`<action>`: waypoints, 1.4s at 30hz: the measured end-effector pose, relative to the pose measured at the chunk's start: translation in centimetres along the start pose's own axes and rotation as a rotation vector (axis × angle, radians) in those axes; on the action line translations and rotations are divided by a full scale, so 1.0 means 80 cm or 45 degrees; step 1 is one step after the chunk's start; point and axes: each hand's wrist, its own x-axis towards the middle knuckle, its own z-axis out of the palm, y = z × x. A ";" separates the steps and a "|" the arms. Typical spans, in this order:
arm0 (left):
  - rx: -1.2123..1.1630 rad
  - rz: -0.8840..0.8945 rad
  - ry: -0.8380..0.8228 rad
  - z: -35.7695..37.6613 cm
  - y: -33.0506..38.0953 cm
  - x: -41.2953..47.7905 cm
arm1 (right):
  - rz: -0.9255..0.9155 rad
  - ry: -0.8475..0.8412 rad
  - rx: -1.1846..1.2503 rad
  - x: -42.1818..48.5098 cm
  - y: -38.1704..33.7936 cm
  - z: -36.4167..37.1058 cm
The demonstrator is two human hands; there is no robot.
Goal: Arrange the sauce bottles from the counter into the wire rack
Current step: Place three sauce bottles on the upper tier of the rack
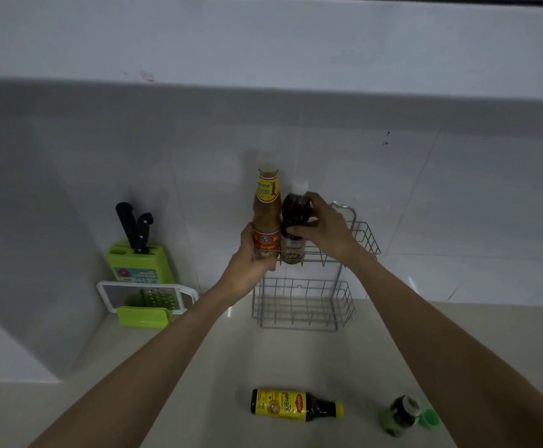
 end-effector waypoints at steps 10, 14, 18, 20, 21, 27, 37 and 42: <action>0.061 -0.021 -0.064 0.003 -0.009 -0.006 | 0.072 0.124 0.059 -0.023 0.001 0.021; 0.143 -0.040 0.202 0.010 -0.062 -0.030 | -0.104 0.484 0.056 -0.102 0.026 0.056; 0.284 -0.232 0.097 0.018 -0.144 -0.075 | 0.290 -0.581 -0.296 -0.192 0.116 0.098; 0.398 -0.312 -0.093 0.024 -0.177 -0.096 | 0.426 -0.976 -0.587 -0.229 0.156 0.114; 0.446 -0.346 -0.181 0.026 -0.191 -0.104 | 0.443 -1.041 -0.704 -0.246 0.169 0.122; 0.559 -0.460 -0.500 0.040 -0.224 -0.123 | 0.341 -1.014 -1.021 -0.264 0.179 0.142; 0.422 -0.421 -0.754 0.049 -0.215 -0.121 | -0.372 -0.910 -1.122 -0.183 0.111 0.100; -0.036 -0.342 -0.376 0.048 -0.199 -0.118 | -0.385 -0.424 -0.633 -0.168 0.085 0.072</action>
